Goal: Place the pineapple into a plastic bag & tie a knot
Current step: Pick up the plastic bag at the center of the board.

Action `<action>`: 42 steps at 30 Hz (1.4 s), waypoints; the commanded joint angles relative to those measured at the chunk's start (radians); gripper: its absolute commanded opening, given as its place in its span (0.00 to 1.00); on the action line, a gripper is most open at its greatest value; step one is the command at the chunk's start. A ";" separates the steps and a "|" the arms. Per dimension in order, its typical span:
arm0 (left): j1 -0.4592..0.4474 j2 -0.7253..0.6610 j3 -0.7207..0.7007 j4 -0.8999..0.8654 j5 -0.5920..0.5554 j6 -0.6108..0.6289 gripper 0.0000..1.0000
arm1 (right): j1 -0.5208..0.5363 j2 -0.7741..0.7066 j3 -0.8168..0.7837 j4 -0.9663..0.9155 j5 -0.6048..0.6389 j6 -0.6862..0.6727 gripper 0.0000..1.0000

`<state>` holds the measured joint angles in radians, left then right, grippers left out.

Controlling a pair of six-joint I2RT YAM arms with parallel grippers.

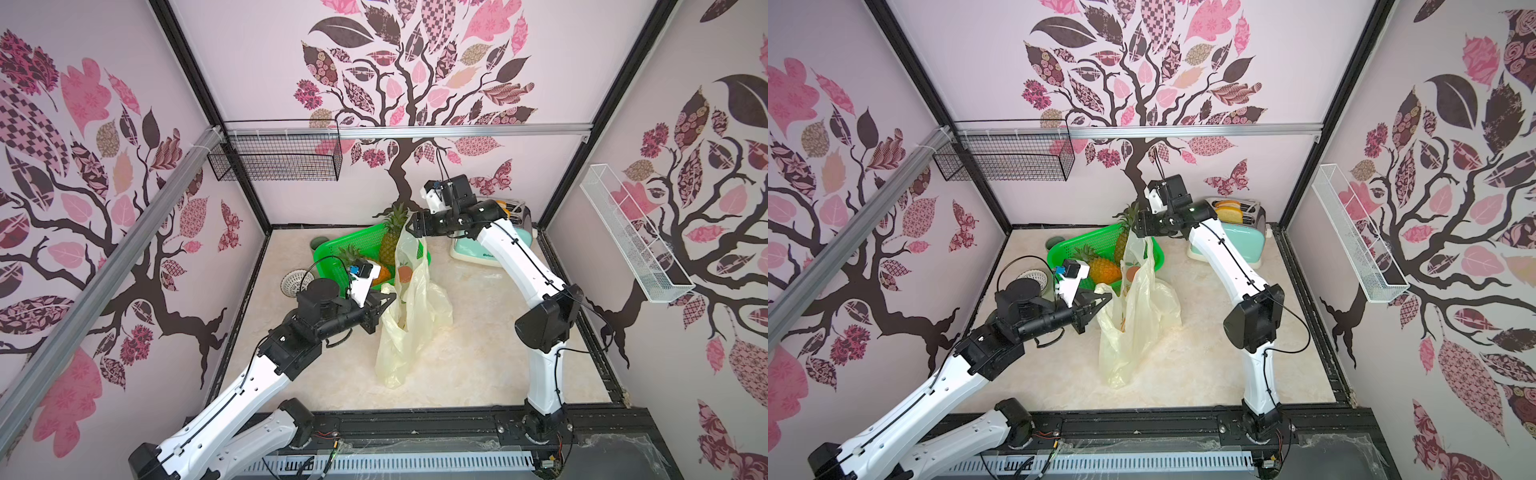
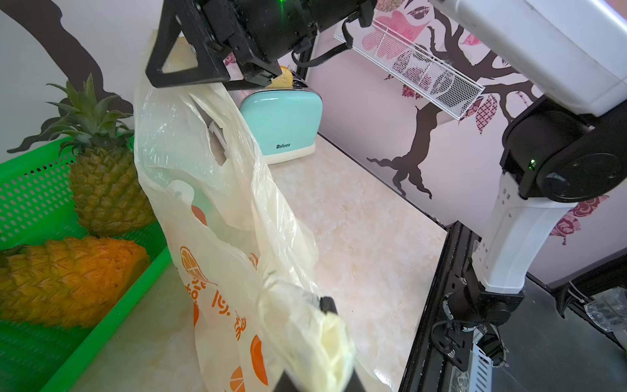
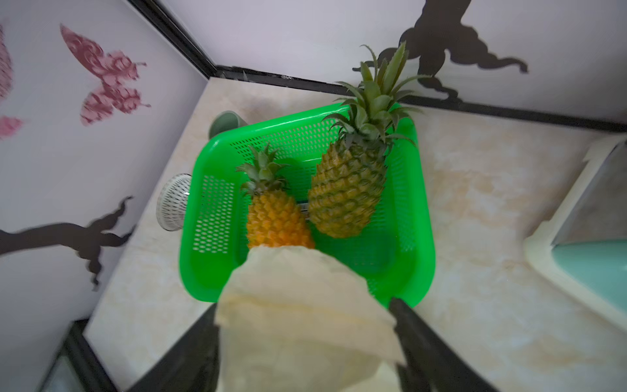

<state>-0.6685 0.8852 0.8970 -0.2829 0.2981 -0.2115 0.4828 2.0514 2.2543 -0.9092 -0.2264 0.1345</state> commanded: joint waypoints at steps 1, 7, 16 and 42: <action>-0.002 -0.005 0.004 -0.016 0.004 0.012 0.00 | 0.013 -0.034 0.007 0.110 0.085 -0.006 0.39; -0.002 -0.058 0.072 -0.141 -0.396 -0.103 0.00 | 0.013 -0.202 -0.115 0.246 0.168 -0.058 0.00; 0.000 -0.243 0.102 -0.052 -0.786 -0.285 0.00 | 0.015 -0.890 -0.904 0.884 0.020 0.079 0.00; 0.000 -0.248 0.189 -0.541 -0.747 -0.212 0.00 | 0.193 -0.868 -1.097 0.702 -0.080 0.204 0.07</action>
<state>-0.6685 0.6449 1.0924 -0.8024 -0.3584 -0.4156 0.6731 1.1858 1.0893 -0.1551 -0.3977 0.3679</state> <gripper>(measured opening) 0.044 0.074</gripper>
